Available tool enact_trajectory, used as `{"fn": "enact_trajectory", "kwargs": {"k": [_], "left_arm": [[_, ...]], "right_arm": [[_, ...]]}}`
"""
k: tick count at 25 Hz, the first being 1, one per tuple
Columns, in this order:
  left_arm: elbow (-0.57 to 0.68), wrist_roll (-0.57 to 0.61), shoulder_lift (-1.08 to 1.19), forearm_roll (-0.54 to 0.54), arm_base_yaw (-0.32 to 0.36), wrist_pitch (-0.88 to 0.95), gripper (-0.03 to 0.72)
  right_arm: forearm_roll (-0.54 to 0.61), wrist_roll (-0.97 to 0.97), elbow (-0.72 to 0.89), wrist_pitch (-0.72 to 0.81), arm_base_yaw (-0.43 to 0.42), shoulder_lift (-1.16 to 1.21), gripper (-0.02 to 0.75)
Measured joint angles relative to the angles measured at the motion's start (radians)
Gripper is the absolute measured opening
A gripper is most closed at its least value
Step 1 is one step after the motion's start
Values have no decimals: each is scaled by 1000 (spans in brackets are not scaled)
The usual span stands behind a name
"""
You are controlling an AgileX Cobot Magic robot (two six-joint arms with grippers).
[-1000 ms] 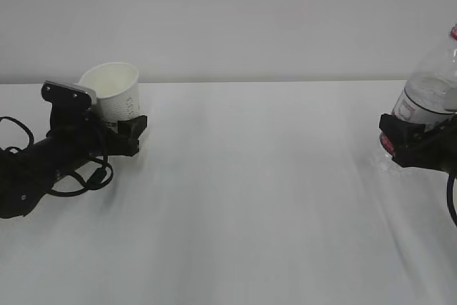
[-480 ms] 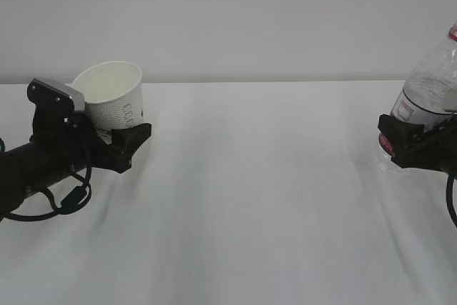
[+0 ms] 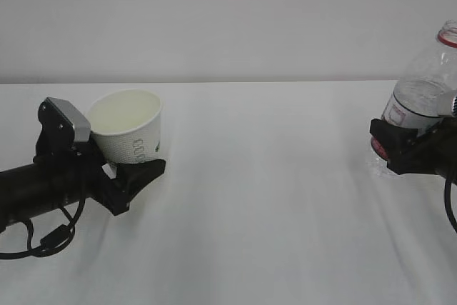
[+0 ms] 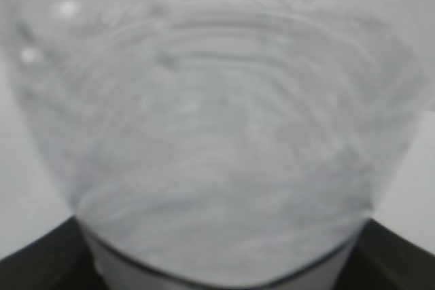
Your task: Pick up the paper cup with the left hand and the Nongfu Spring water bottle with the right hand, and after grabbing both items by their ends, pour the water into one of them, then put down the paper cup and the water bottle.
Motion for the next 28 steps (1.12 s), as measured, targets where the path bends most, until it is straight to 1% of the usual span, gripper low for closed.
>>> {"fn": "enact_trajectory", "kwargs": {"k": [13,21,24,25,28], "left_arm": [[0,-23,-2,290,0,0,534],[0,-61,-4,406,0,0,534],[0,-73,-4,434,0,0,534],[0,-79,-4,438,0,0,549],[0,-90,-4,465,0,0,534]], "right_arm": [[-59,0,0,0,0,0,524],[-69,0,0,0,0,0,524],[-79,0,0,0,0,0,524],[-84,0,0,0,0,0,524],[-97,0,0,0,0,0,524]]}}
